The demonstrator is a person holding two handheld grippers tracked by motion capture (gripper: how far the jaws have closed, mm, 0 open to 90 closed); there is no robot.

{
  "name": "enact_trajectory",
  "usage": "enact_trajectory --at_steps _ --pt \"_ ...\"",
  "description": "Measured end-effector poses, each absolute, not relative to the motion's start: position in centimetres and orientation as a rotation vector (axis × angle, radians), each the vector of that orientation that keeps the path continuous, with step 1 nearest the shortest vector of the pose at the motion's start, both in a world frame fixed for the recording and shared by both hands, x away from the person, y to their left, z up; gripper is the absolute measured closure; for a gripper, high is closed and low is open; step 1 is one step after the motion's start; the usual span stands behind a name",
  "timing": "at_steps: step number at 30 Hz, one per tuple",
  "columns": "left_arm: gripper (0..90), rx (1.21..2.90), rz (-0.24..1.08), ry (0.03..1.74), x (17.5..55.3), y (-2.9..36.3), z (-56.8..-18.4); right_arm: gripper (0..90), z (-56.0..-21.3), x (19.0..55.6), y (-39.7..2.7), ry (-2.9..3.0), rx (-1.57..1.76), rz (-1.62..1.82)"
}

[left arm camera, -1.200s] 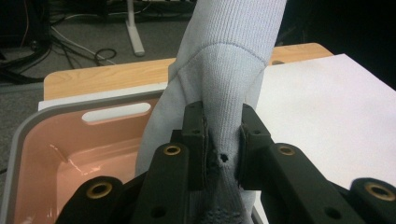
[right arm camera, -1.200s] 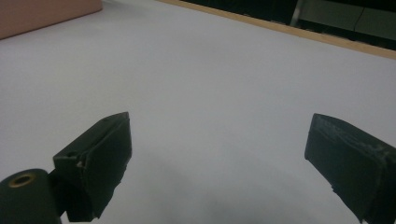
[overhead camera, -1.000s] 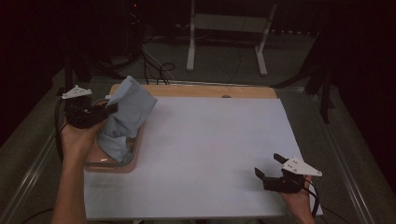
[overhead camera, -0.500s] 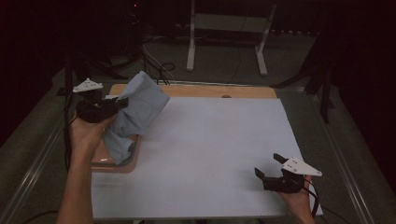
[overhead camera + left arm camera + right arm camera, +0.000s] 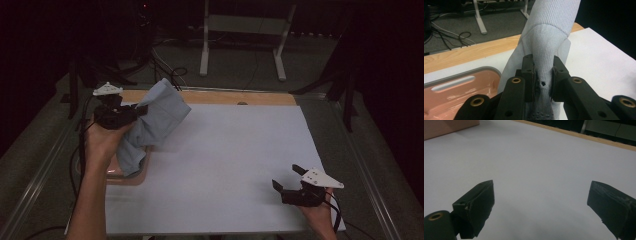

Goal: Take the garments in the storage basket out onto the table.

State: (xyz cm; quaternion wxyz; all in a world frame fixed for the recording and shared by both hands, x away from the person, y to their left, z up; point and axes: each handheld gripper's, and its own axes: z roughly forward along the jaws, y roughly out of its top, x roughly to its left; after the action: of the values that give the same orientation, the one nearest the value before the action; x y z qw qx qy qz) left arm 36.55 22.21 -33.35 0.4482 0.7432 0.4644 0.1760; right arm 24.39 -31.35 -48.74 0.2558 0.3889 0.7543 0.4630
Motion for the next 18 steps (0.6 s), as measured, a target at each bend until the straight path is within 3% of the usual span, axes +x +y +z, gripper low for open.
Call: enact_trajectory --at_steps 18 --pt "78.2 1.893 0.385 1.09 37.2 18.0 -32.8 7.5 -48.6 24.4 -31.5 2.044 1.054 1.255"
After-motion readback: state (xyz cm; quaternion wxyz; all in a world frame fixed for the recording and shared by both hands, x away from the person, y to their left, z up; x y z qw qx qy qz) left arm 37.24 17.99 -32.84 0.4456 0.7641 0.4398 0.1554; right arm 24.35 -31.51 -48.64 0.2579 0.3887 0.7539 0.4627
